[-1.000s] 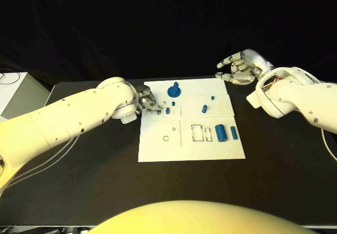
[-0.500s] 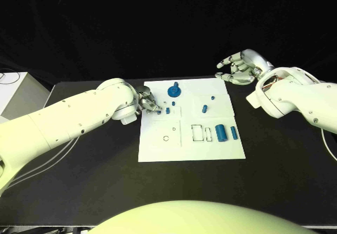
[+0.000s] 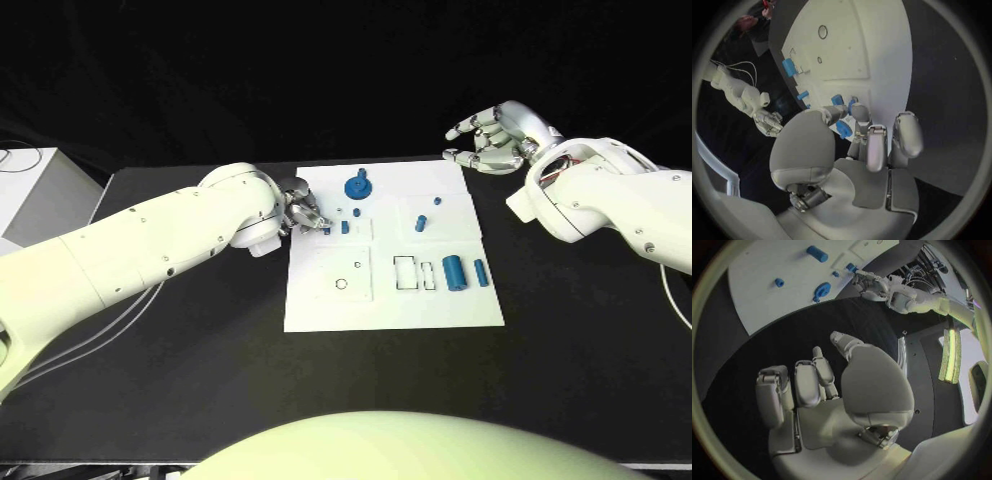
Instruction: Assemble the parts on the task board
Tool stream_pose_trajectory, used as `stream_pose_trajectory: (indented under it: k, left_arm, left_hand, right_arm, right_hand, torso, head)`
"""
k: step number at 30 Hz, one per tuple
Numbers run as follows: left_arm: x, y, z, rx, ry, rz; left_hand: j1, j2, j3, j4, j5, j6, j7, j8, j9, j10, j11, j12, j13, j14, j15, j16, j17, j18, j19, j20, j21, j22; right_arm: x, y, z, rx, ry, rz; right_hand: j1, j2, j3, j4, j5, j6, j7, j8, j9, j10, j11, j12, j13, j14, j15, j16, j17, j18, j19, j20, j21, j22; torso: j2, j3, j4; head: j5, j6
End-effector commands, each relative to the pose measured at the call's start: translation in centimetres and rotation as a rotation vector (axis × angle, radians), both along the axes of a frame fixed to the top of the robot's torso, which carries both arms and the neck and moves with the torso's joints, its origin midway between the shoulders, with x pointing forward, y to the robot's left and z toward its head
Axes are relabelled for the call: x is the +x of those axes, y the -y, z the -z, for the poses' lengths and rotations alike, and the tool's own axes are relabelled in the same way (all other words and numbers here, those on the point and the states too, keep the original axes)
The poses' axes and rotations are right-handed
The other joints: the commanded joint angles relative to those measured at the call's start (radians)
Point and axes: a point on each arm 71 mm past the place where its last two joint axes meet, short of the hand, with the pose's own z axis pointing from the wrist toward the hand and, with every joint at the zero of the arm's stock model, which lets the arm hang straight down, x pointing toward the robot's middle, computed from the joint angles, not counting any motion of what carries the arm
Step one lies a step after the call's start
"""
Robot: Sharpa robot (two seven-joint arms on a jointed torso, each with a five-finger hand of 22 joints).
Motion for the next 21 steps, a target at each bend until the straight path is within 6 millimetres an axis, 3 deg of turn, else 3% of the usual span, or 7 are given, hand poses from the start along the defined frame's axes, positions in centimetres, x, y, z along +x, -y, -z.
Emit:
stream_pose_trajectory:
  k: [1,21]
  left_arm:
    - [-0.03,0.11,0.01,-0.002,0.01,0.007]
    - [-0.17,-0.03,0.11,-0.002,0.0,0.013]
  left_hand:
    - [0.005,-0.002,0.224,-0.229,0.003,0.009,0.001,-0.002,0.0,0.005,-0.001,-0.001,0.0,0.092,-0.009,0.004,0.216,0.005,0.005,0.0,0.006,0.001]
    - [0.002,-0.001,0.225,-0.229,0.003,0.01,0.001,-0.004,-0.002,0.006,-0.001,-0.002,-0.001,0.092,-0.009,0.004,0.216,0.005,0.004,0.0,0.005,0.0]
  right_arm:
    - [-0.05,-0.14,0.01,-0.006,0.0,-0.015]
    - [-0.05,-0.14,0.02,-0.006,-0.001,-0.016]
  right_hand:
    - [-0.008,-0.001,0.0,0.006,0.003,-0.001,0.009,-0.006,0.001,0.004,0.005,0.0,0.001,0.004,0.005,-0.005,0.001,-0.007,0.105,0.007,0.004,0.263]
    - [-0.008,-0.001,0.0,0.006,0.003,-0.001,0.009,-0.006,0.001,0.004,0.005,0.0,0.001,0.004,0.005,-0.005,0.001,-0.007,0.105,0.007,0.004,0.263]
  torso:
    - [0.0,0.0003,-0.0002]
    - [0.0,0.0006,-0.0007]
  head:
    - [0.001,0.0]
    - [0.003,0.0]
